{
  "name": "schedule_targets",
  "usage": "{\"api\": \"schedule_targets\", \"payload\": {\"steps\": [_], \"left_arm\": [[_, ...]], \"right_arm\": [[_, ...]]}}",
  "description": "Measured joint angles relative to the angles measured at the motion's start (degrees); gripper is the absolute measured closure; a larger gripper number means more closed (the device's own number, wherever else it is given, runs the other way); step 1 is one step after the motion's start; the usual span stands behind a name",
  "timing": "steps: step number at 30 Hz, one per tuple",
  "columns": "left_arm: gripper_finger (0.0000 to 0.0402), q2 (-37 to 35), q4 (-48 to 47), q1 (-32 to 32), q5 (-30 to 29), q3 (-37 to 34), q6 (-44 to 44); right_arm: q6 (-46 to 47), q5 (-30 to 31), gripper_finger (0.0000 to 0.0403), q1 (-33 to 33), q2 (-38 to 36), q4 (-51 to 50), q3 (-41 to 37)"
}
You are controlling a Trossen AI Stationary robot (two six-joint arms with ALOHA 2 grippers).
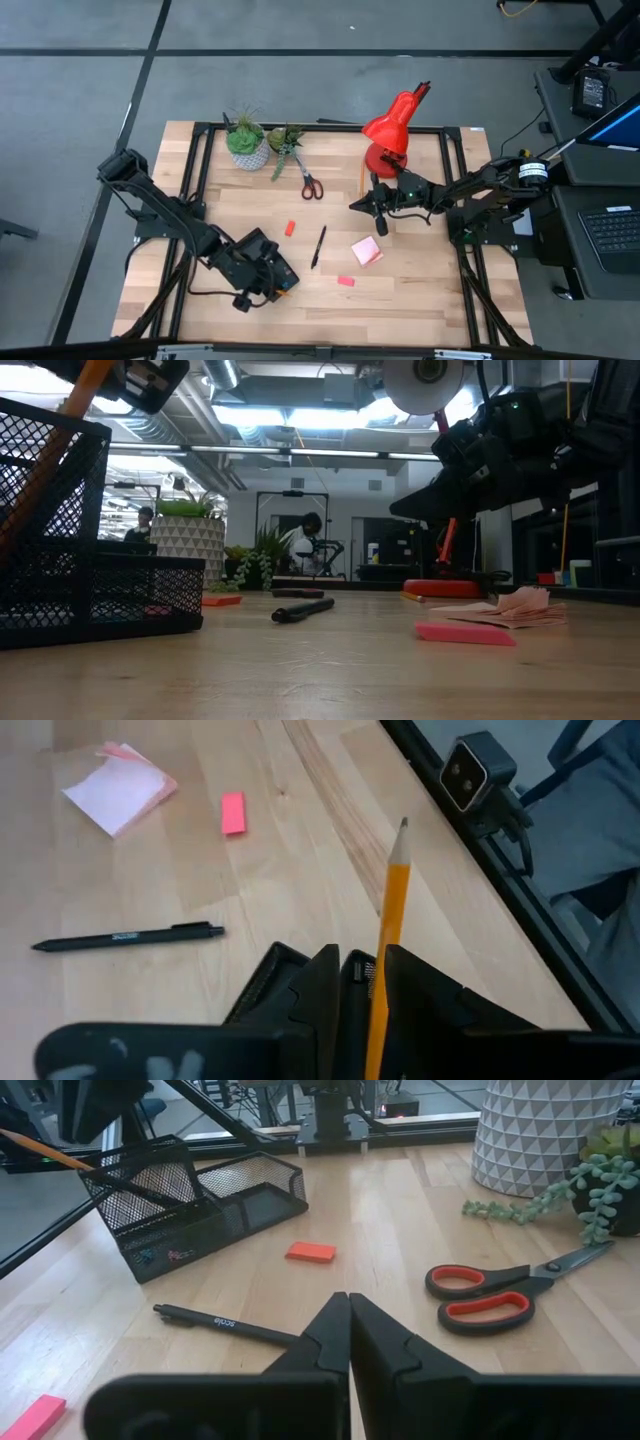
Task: Pick and place office supplies into organizer
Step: Put the pink sticky notes into the black desk organizer
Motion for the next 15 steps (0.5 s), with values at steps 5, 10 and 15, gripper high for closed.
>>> {"api": "schedule_targets", "payload": {"steps": [5, 10, 15], "left_arm": [[0.0327, -2.9, -0.1, 0.0, -2.3, 0.0, 1.3], [0.0327, -5.6, -0.9, 0.5, -9.8, 0.0, 4.0], [0.0329, -6.9, -0.9, 3.6, -13.0, 0.0, 3.2]], "right_arm": [[-0.1, 0.0, 0.0394, 0.0, 0.0, 0.0, 0.0], [0.0, -1.6, 0.0394, 0.0, 0.0, 2.7, 0.0], [0.0, -2.1, 0.0394, 0.0, 0.0, 3.8, 0.0]]}}
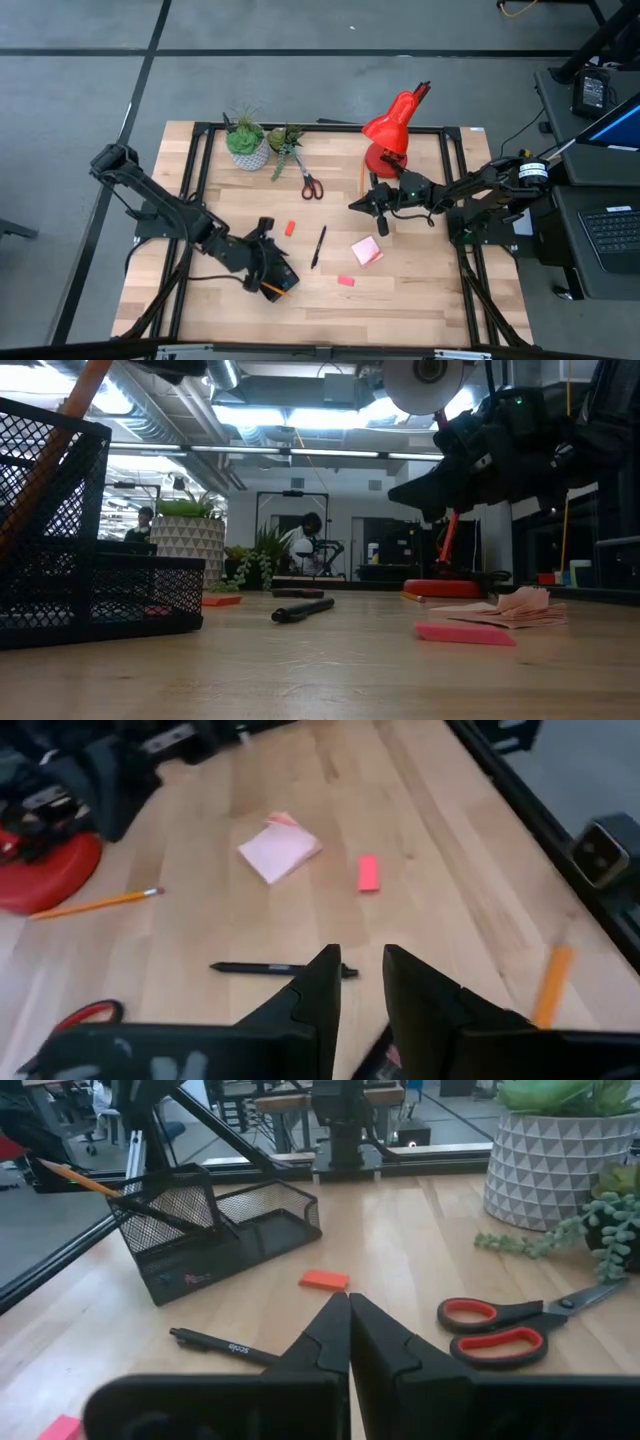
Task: Pick and place office supplies into organizer
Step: Put the pink sticky notes into the black desk organizer
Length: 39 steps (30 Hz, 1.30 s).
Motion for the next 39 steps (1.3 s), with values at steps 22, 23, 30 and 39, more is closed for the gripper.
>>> {"api": "schedule_targets", "payload": {"steps": [22, 23, 30, 39], "left_arm": [[0.037, 0.0, -0.1, 21.8, 10.3, 0.0, 6.4], [0.0379, 0.0, -0.1, 22.3, 9.7, 0.0, 6.3], [0.0399, 0.0, -0.3, 26.7, 9.4, 0.0, 3.0], [0.04, 0.1, -0.6, 28.3, 9.7, 0.0, 5.3]], "right_arm": [[-4.9, -2.7, 0.0394, 1.5, 0.0, 1.3, 0.0], [-4.9, -2.7, 0.0394, 1.6, 0.0, 1.3, 0.0], [-5.5, -2.6, 0.0394, 2.3, 0.0, 1.3, 0.0], [-6.6, -3.3, 0.0395, 3.1, 0.0, 0.2, 0.0]]}}
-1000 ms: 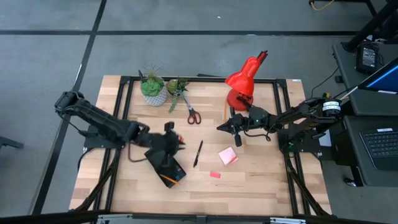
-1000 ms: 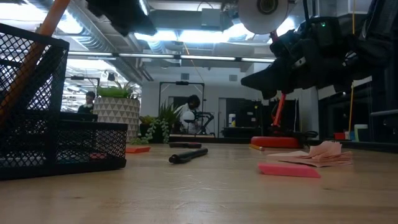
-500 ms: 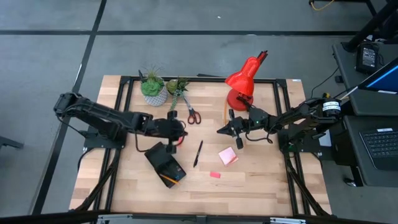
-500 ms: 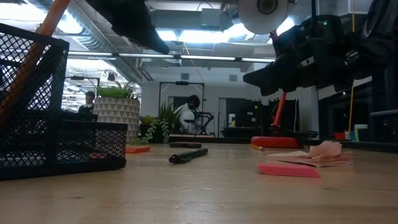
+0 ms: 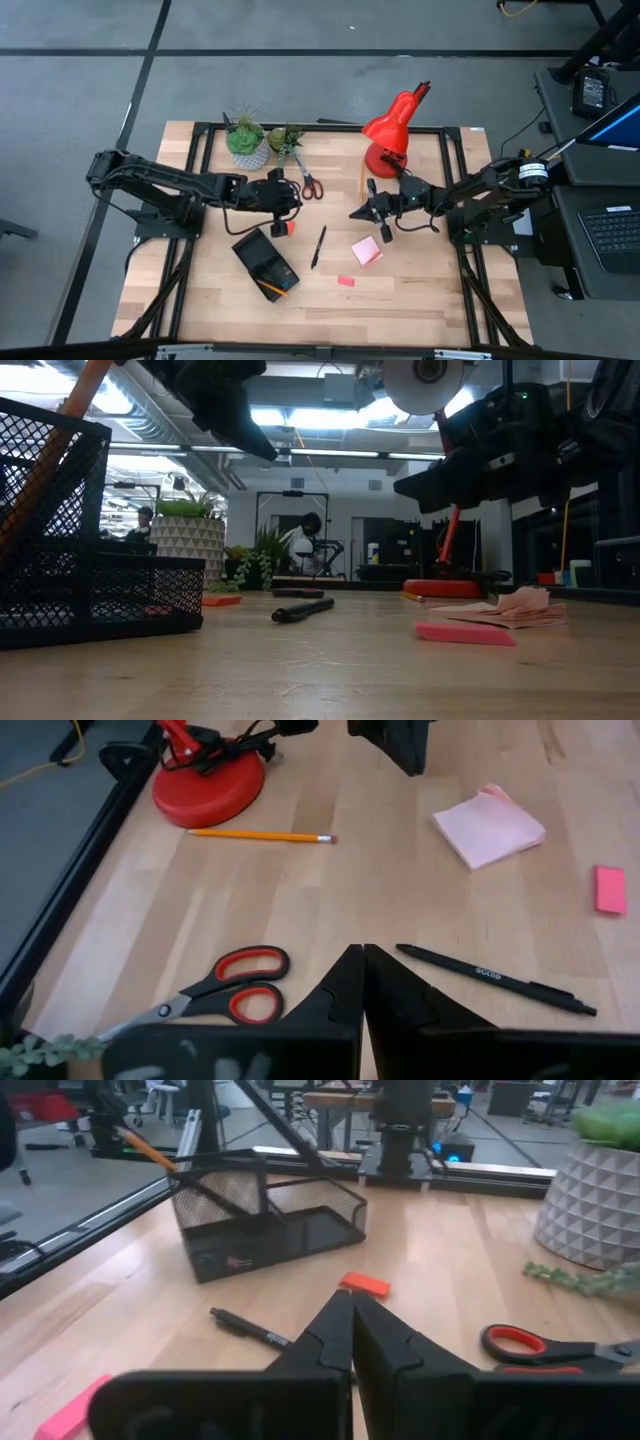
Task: Pick and place office supplies into organizer
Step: Put the pink sticky notes into the black desk organizer
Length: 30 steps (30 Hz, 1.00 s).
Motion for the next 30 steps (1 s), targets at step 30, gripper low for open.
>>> {"api": "schedule_targets", "payload": {"steps": [30], "left_arm": [[0.0399, 0.0, -4.6, -0.2, -3.0, 0.0, 0.6]], "right_arm": [[2.1, 16.6, 0.0401, 20.1, -11.6, -83.6, 31.7]]}}
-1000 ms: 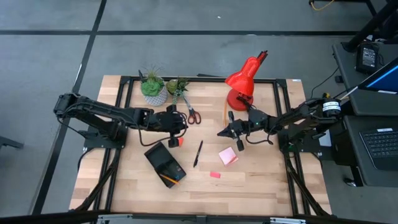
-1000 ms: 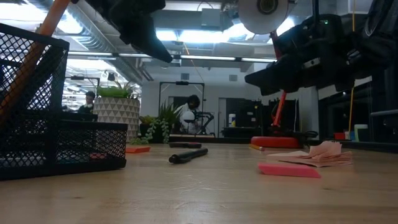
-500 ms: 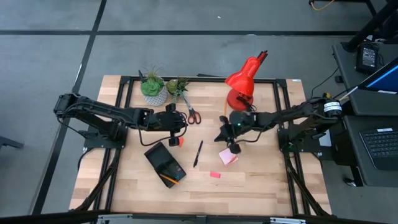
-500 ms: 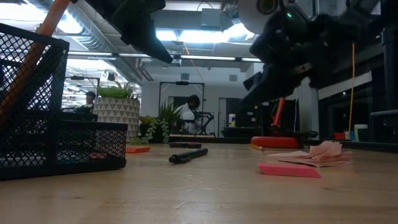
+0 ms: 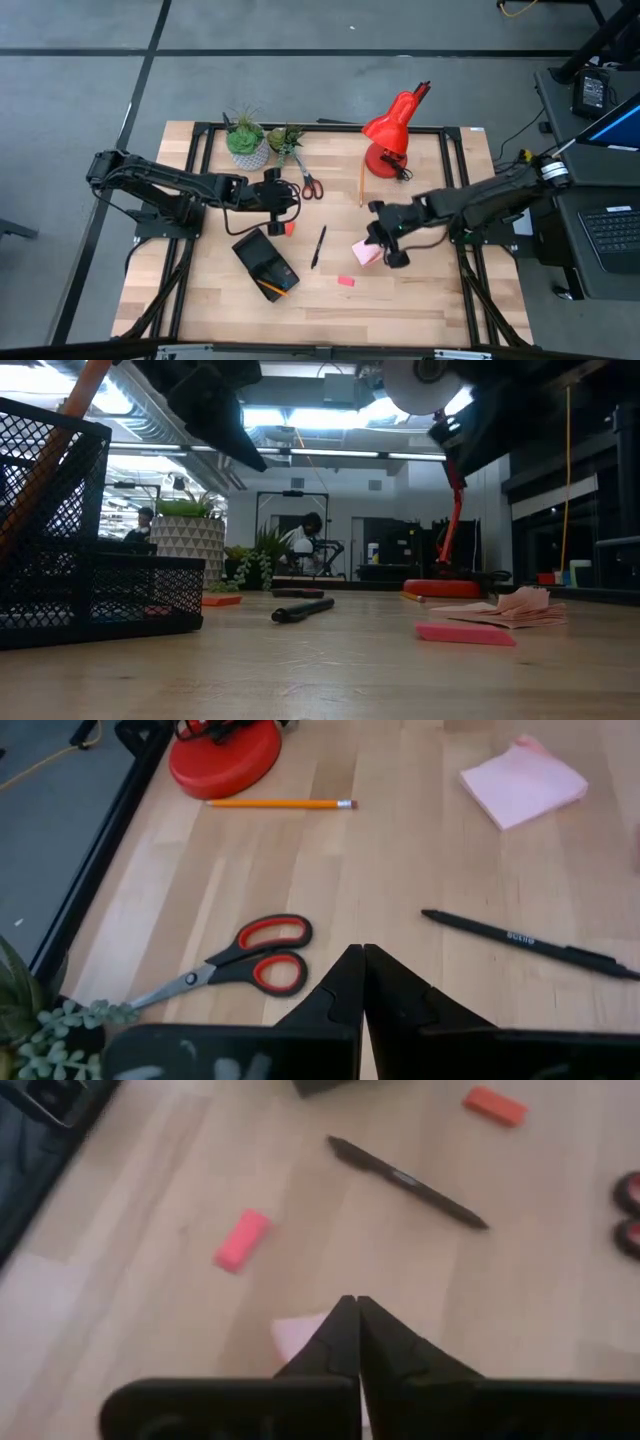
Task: Pick and place office supplies into organizer
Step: Put the pink sticky notes into the black desk organizer
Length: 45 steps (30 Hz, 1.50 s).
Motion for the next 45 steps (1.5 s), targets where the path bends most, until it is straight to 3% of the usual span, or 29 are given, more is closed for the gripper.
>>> {"api": "schedule_targets", "payload": {"steps": [6, 13, 25, 32, 45], "left_arm": [[0.04, 0.0, -0.6, 0.0, 0.0, 0.0, 0.0], [0.0396, 0.0, -1.1, 0.0, 0.0, 0.0, -0.6], [0.0398, 0.0, -1.0, 0.0, 0.0, 0.0, -0.8], [0.0399, 0.0, -1.0, 0.0, 0.0, 0.0, -2.4], [0.0397, 0.0, -1.0, 0.0, 0.0, 0.0, -3.0]], "right_arm": [[7.0, 5.3, 0.0401, 6.7, 0.1, -1.7, -0.2], [8.8, 6.6, 0.0391, 8.7, 1.2, -3.7, -0.3], [8.7, 6.8, 0.0268, 8.6, 6.0, -6.7, -0.3], [8.6, 6.2, 0.0223, 8.4, 9.1, -7.1, -0.3], [2.6, 4.2, 0.0215, 6.7, 14.7, -4.3, -0.3]]}}
